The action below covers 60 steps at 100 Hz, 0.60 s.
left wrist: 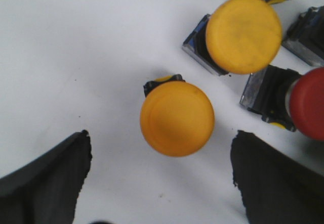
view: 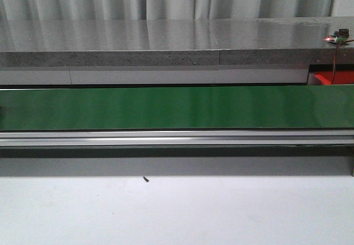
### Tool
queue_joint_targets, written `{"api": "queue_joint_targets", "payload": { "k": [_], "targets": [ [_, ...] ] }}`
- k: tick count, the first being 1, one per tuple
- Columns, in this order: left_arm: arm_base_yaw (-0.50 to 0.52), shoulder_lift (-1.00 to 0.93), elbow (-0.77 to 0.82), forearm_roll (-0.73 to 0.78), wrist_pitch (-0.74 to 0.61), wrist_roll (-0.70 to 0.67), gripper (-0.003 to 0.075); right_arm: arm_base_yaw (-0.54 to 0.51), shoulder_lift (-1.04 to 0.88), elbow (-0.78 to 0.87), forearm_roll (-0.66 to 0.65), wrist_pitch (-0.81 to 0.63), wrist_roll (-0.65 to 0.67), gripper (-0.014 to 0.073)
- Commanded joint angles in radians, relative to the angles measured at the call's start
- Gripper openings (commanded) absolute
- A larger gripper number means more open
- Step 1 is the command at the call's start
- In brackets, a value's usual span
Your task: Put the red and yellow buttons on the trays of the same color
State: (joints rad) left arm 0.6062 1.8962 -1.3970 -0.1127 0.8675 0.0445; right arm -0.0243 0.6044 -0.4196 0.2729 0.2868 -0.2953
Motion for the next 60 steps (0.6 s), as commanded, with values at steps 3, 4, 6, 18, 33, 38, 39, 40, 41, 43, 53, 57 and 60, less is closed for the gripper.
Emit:
{"api": "queue_joint_targets", "payload": {
  "k": [3,4,6,18,33,38,39,40,41,43,53,57,60],
  "targets": [
    [0.003,-0.023,-0.030,-0.019,-0.059,0.001,0.0545,0.001,-0.004,-0.025,0.004,-0.067,-0.008,-0.0118],
    [0.001,-0.020,-0.030,-0.023,-0.064,0.001,0.0545,0.001,-0.004,-0.025,0.004,-0.067,-0.008,-0.0118],
    [0.001,-0.013,-0.030,-0.028,-0.070,0.001,0.0545,0.001,-0.004,-0.025,0.004,-0.067,-0.008,-0.0118],
    [-0.003,0.001,-0.032,-0.028,-0.101,0.001,0.0522,0.001,-0.004,-0.025,0.004,-0.067,-0.008,-0.0118],
    [-0.003,0.007,-0.032,-0.028,-0.107,0.001,0.0328,0.001,-0.004,-0.025,0.004,-0.067,-0.008,-0.0118],
    [-0.003,0.007,-0.032,-0.028,-0.112,0.001,0.0245,0.001,-0.004,-0.025,0.004,-0.067,-0.008,-0.0118],
    [-0.003,0.007,-0.032,-0.028,-0.114,0.001,0.0223,0.001,-0.004,-0.025,0.004,-0.067,-0.008,-0.0118],
    [-0.003,0.007,-0.032,-0.028,-0.117,0.001,0.0213,0.001,-0.004,-0.025,0.004,-0.067,-0.008,-0.0118],
    [-0.003,0.007,-0.032,-0.028,-0.119,0.001,0.0193,0.001,-0.004,-0.025,0.004,-0.067,-0.008,-0.0118],
    [-0.003,0.007,-0.032,-0.028,-0.119,0.001,0.0173,0.001,-0.004,-0.025,0.004,-0.067,-0.008,-0.0118],
    [-0.003,0.007,-0.032,-0.030,-0.124,0.001,0.0081,0.001,-0.004,-0.025,0.004,-0.067,-0.008,-0.0118],
    [-0.003,0.002,-0.032,-0.030,-0.118,0.003,0.0073,0.001,-0.004,-0.025,0.004,-0.067,-0.008,-0.0118],
    [-0.003,-0.003,-0.032,-0.030,-0.111,0.003,0.0073,0.001,-0.004,-0.025,0.004,-0.067,-0.008,-0.0118]
  ]
}}
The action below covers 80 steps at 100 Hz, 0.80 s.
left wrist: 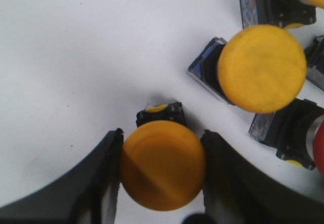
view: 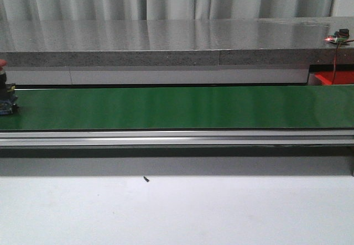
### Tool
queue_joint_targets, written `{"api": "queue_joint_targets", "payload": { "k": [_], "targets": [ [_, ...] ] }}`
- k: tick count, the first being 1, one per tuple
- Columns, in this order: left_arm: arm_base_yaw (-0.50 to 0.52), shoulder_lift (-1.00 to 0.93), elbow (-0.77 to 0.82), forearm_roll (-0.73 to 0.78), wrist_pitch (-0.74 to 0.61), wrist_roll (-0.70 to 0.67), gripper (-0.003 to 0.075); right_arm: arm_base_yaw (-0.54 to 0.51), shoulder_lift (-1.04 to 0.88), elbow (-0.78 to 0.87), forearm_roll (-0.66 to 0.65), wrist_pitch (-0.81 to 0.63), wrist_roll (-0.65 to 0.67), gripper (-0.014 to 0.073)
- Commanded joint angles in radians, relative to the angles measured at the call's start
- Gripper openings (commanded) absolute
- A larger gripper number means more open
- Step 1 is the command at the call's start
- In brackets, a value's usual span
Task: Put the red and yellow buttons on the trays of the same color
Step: 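Grasp a yellow button from the cluster with the left gripper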
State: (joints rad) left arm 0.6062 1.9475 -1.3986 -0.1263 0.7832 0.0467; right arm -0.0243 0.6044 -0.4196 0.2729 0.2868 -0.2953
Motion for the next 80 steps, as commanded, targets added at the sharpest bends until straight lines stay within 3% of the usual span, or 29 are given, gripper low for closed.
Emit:
{"api": "queue_joint_targets", "payload": {
  "k": [1,20,41,80],
  "targets": [
    [-0.003,-0.055,-0.030,-0.017,-0.025,0.001,0.0073,0.001,-0.004,-0.025,0.004,-0.067,-0.008,-0.0118],
    [-0.013,-0.167,-0.030,-0.017,0.002,0.006,0.0073,0.001,-0.004,-0.025,0.004,-0.067,-0.008,-0.0118],
    [-0.104,-0.292,-0.033,-0.018,0.014,0.021,0.0073,0.001,-0.004,-0.025,0.005,-0.062,-0.008,-0.0118],
    [-0.287,-0.283,-0.033,-0.018,0.046,0.021,0.0073,0.001,-0.004,-0.025,0.012,-0.050,-0.008,-0.0118]
  ]
}}
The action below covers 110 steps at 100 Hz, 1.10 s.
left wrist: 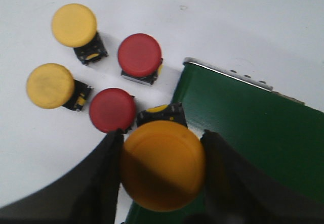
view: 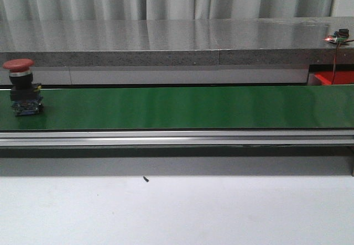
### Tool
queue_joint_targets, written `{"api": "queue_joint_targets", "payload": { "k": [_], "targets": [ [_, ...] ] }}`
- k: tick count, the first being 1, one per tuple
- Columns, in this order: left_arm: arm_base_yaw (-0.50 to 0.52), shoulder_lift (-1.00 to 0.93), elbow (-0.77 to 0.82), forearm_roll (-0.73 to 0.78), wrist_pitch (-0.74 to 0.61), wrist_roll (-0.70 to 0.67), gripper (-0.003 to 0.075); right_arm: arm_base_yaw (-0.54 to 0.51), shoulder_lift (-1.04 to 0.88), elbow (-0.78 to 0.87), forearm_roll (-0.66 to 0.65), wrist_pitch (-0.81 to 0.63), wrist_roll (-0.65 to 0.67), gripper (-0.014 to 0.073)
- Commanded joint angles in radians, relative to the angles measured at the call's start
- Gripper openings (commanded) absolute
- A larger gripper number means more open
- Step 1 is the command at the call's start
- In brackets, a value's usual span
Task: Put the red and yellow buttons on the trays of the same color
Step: 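Grasp a yellow button from the cluster with the left gripper, then set the yellow button on the belt start and open the left gripper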
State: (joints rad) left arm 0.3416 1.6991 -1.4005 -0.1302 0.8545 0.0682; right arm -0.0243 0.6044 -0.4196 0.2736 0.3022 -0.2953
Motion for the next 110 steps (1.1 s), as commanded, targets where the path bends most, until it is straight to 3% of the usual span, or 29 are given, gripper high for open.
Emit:
{"api": "queue_joint_targets", "payload": {
  "k": [1,24,33,48,56,92,99,110],
  "targets": [
    [-0.023,-0.034,-0.031,-0.015,-0.023,0.000,0.0073,0.001,-0.004,-0.025,0.012,-0.066,-0.008,-0.0118],
    [-0.038,0.001,-0.031,-0.026,0.048,0.010,0.0104,0.001,-0.004,-0.025,0.012,-0.066,-0.008,-0.0118],
    [-0.038,0.003,-0.031,-0.044,0.059,0.022,0.0199,0.001,-0.004,-0.025,0.012,-0.066,-0.008,-0.0118],
    [-0.039,0.003,-0.031,-0.060,0.071,0.046,0.0441,0.001,-0.004,-0.025,0.012,-0.066,-0.008,-0.0118],
    [-0.045,0.003,-0.031,-0.078,0.073,0.052,0.0497,0.001,-0.004,-0.025,0.012,-0.064,-0.008,-0.0118],
    [-0.077,-0.162,-0.020,-0.177,0.088,0.107,0.0483,0.000,-0.002,-0.025,0.012,-0.065,-0.008,-0.0118],
    [-0.109,-0.213,-0.005,-0.177,0.091,0.109,0.0420,0.000,-0.002,-0.025,0.012,-0.065,-0.008,-0.0118],
    [-0.173,-0.287,0.030,-0.177,0.096,0.109,0.0229,0.000,-0.002,-0.025,0.012,-0.065,-0.008,-0.0118]
  ]
}}
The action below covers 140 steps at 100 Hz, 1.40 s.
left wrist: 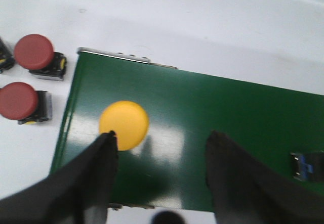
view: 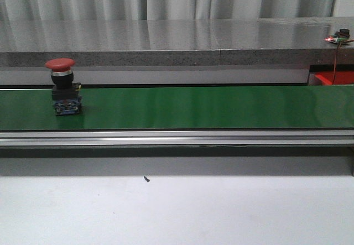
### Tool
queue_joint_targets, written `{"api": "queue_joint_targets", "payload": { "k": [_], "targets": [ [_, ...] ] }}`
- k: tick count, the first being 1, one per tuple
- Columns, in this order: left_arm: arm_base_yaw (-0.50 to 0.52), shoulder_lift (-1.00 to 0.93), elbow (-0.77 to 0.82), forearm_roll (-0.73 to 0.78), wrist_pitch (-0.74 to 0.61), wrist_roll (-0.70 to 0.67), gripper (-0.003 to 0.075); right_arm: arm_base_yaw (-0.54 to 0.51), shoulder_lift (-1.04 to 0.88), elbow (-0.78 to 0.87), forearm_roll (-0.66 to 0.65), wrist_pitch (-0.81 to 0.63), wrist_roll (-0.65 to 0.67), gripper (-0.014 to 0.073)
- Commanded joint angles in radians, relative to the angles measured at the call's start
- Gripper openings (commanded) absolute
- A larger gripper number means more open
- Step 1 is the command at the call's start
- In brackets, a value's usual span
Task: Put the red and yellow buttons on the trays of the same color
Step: 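Set the yellow button on the belt start and open the left gripper, then lower the right gripper onto the red button on the belt and grasp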
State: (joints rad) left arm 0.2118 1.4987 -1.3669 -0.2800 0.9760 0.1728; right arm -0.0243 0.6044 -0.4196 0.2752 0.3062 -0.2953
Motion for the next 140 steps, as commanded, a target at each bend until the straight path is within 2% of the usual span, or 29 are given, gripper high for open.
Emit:
{"api": "queue_joint_targets", "payload": {
  "k": [1,13,27,43,60,79,114,134,140],
  "targets": [
    [-0.048,-0.096,0.002,-0.027,-0.026,0.005,0.0202,0.000,-0.002,-0.025,0.010,-0.069,-0.008,-0.0118],
    [-0.120,-0.178,0.056,-0.023,-0.033,0.005,-0.0021,0.000,-0.002,-0.025,0.010,-0.069,-0.008,-0.0118],
    [-0.162,-0.280,0.136,-0.019,-0.045,0.006,-0.0020,0.000,-0.002,-0.025,0.037,-0.069,-0.006,-0.0118],
    [-0.166,-0.419,0.255,-0.019,-0.064,0.006,-0.0020,0.000,0.007,-0.037,0.053,-0.048,-0.007,-0.0118],
    [-0.166,-0.592,0.389,-0.019,-0.095,0.006,-0.0020,0.000,0.067,-0.116,0.050,0.076,-0.007,-0.0118],
    [-0.166,-0.789,0.526,-0.019,-0.112,0.006,-0.0020,0.009,0.168,-0.278,0.050,0.216,-0.007,-0.0118],
    [-0.166,-1.009,0.671,-0.019,-0.113,0.006,-0.0020,0.189,0.458,-0.589,0.008,0.386,-0.014,-0.0118],
    [-0.166,-1.024,0.673,-0.019,-0.111,0.006,-0.0020,0.299,0.630,-0.746,0.008,0.410,-0.013,-0.0112],
    [-0.166,-1.024,0.673,-0.019,-0.111,0.006,-0.0020,0.329,0.679,-0.799,0.008,0.431,-0.013,-0.0078]
  ]
}}
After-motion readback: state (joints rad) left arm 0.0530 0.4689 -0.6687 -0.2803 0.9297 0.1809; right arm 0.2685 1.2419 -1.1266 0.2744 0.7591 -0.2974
